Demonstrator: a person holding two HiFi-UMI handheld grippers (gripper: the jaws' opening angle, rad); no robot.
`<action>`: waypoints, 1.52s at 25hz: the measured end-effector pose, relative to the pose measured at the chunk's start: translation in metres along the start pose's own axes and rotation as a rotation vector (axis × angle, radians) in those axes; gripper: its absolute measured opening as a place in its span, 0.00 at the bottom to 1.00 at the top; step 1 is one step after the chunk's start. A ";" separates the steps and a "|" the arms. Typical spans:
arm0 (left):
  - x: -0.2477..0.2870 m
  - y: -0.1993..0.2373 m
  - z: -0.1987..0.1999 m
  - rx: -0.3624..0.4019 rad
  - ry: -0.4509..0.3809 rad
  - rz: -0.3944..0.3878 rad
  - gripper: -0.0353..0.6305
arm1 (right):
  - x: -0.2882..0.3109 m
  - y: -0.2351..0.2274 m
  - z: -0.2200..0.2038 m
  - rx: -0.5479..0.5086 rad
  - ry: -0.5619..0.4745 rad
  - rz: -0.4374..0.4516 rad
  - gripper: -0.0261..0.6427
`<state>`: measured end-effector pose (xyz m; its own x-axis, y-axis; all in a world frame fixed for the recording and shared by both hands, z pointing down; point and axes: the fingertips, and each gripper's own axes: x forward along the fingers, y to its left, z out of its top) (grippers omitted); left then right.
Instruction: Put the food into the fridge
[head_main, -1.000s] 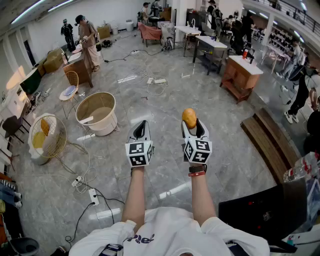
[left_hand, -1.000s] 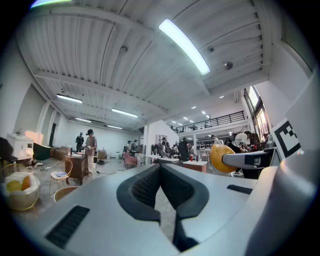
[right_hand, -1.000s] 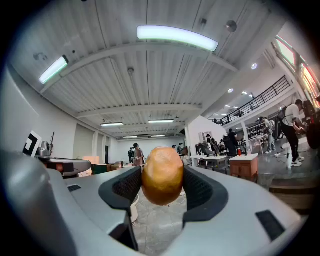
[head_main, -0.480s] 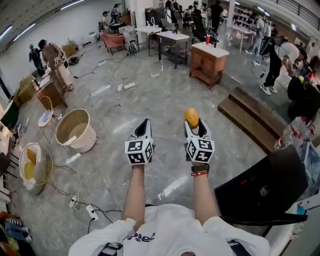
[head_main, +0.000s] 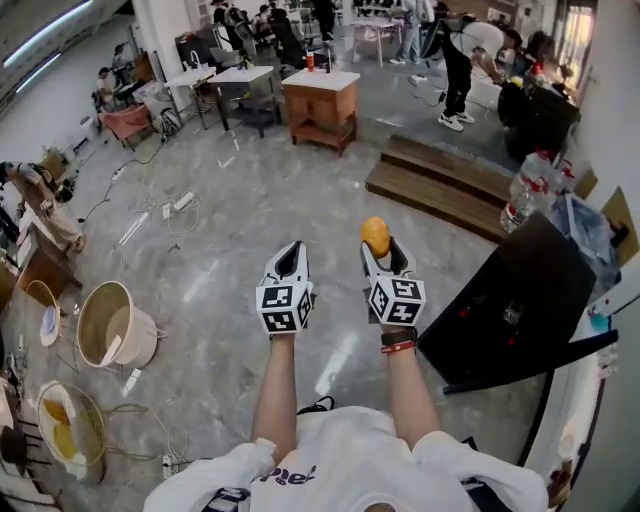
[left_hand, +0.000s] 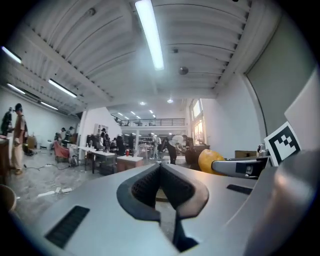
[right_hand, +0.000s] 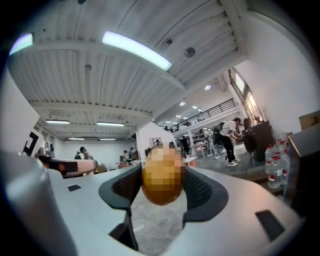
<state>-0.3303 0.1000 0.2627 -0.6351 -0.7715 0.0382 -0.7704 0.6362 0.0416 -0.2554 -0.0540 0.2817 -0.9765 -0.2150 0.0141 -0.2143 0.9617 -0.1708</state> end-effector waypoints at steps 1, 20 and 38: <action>0.013 -0.013 0.001 0.003 0.006 -0.037 0.08 | -0.002 -0.014 0.004 0.003 -0.003 -0.031 0.45; 0.084 -0.182 -0.040 0.052 0.063 -0.678 0.08 | -0.113 -0.132 -0.001 0.011 -0.079 -0.619 0.45; 0.067 -0.369 -0.096 0.082 0.085 -1.113 0.08 | -0.248 -0.220 -0.048 0.051 -0.078 -0.965 0.45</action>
<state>-0.0833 -0.1859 0.3461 0.4138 -0.9061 0.0887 -0.9103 -0.4129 0.0293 0.0331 -0.2042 0.3627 -0.3761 -0.9205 0.1057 -0.9198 0.3571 -0.1627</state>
